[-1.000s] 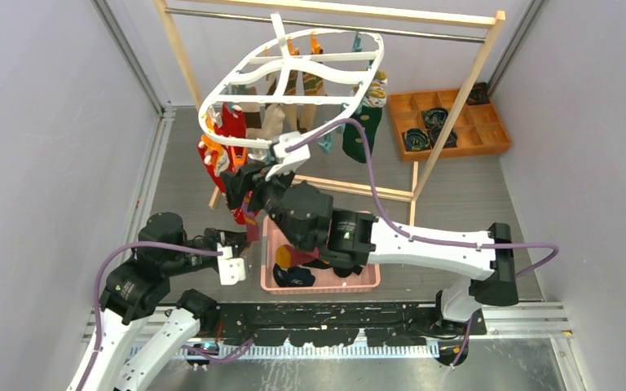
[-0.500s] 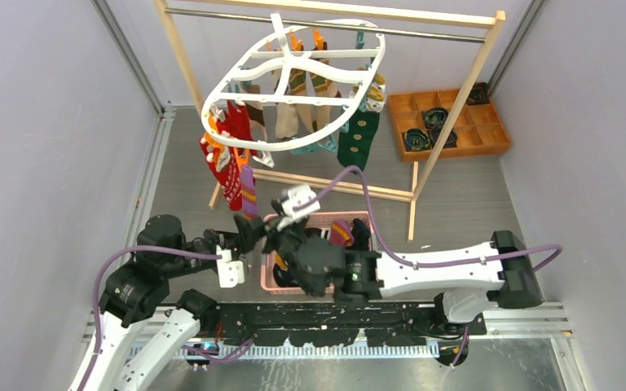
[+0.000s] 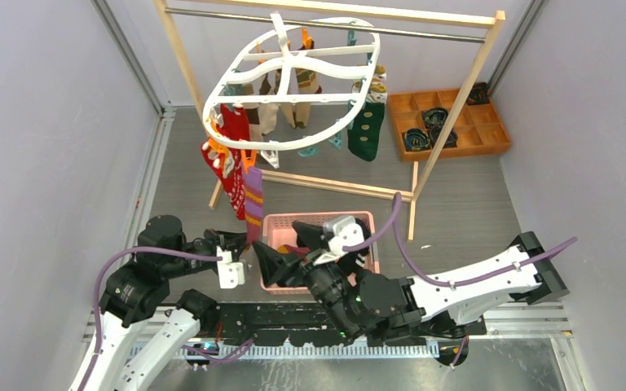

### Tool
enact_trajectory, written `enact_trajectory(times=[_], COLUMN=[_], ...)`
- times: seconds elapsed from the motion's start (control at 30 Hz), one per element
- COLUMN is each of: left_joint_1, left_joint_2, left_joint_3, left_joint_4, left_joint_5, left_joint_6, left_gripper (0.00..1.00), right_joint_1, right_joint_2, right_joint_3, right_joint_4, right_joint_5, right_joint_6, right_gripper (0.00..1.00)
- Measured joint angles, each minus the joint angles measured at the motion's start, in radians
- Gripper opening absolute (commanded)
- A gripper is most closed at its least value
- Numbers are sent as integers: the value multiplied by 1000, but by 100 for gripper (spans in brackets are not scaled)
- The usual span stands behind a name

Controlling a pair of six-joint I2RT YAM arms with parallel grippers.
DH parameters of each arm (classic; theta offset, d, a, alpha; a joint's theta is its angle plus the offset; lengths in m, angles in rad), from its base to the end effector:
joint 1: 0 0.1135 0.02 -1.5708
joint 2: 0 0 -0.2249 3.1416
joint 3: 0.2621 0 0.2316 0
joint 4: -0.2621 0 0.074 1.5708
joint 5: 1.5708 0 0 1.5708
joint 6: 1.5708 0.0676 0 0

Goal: Remove the socks clipped to the hanger
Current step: Remove the sock from the hanger.

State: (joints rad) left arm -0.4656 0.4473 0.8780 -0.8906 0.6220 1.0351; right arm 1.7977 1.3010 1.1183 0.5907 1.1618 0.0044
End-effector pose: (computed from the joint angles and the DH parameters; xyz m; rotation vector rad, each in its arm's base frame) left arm 0.0815 -0.0850 0.3015 1.5818 1.1377 -0.2563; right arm -0.0033 0.2902 0.3887 -0.1632 1.4535 0.8128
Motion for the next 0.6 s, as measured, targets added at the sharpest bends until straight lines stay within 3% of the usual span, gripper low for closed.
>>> enact_trajectory(times=[0.1, 0.3, 0.6], left_joint_1=[0, 0, 0], left_joint_2=[0, -4, -16], left_joint_3=[0, 0, -4], left_joint_4=[3, 7, 11], left_joint_5=[2, 7, 8], left_joint_6=[2, 21, 37], left_gripper=[0, 0, 0], right_joint_1=[-51, -263, -321], right_joint_2=[64, 180, 241], right_joint_3=[126, 475, 589], right_joint_4=[-86, -448, -683], right_joint_5=[-26, -150, -256], right_joint_6=[31, 280, 453], right_gripper=[89, 89, 88])
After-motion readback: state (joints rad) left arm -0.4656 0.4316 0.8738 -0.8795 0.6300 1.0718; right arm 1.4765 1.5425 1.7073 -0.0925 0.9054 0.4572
